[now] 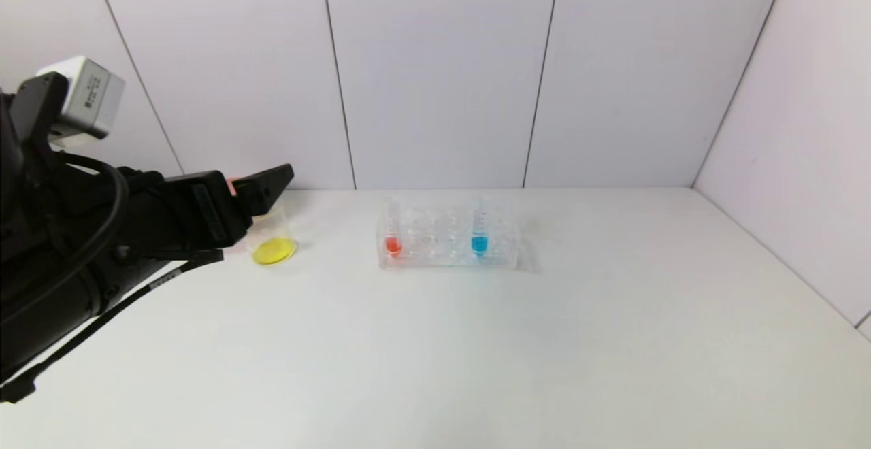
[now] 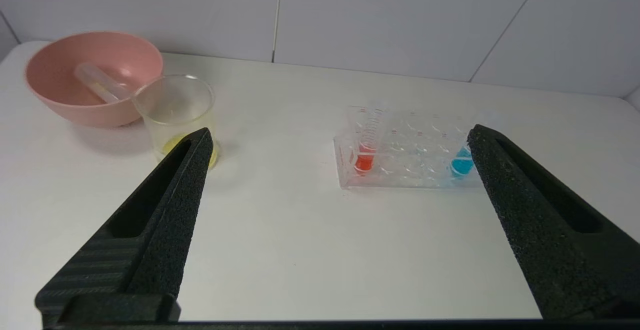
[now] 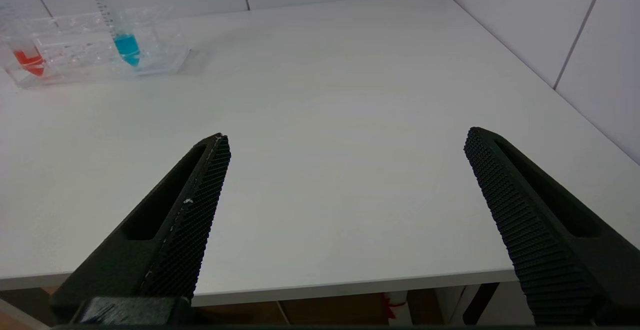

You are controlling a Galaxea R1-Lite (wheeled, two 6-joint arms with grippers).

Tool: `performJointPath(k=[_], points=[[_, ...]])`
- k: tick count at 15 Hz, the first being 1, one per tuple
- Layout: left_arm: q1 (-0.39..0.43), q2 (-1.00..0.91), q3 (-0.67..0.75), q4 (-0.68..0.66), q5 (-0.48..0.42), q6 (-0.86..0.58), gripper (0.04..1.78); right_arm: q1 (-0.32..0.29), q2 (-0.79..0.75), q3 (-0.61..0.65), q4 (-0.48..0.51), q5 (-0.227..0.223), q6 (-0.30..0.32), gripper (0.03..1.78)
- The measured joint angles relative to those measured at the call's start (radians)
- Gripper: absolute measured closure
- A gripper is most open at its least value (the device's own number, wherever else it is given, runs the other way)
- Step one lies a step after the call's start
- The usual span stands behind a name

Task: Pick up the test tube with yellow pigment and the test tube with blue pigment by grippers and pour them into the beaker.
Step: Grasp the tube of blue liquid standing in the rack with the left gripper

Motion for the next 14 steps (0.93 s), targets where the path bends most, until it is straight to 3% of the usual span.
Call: performJointPath(k=[8, 14], points=[[-0.063, 0.295, 0.058, -0.355, -0.069, -0.009, 0.04, 0.0, 0.0, 0.0, 0.0, 0.0, 0.0, 0.1], [-0.096, 0.521, -0.004, -0.546, -0.071, 0.008, 0.04, 0.0, 0.0, 0.0, 0.0, 0.0, 0.0, 0.1]])
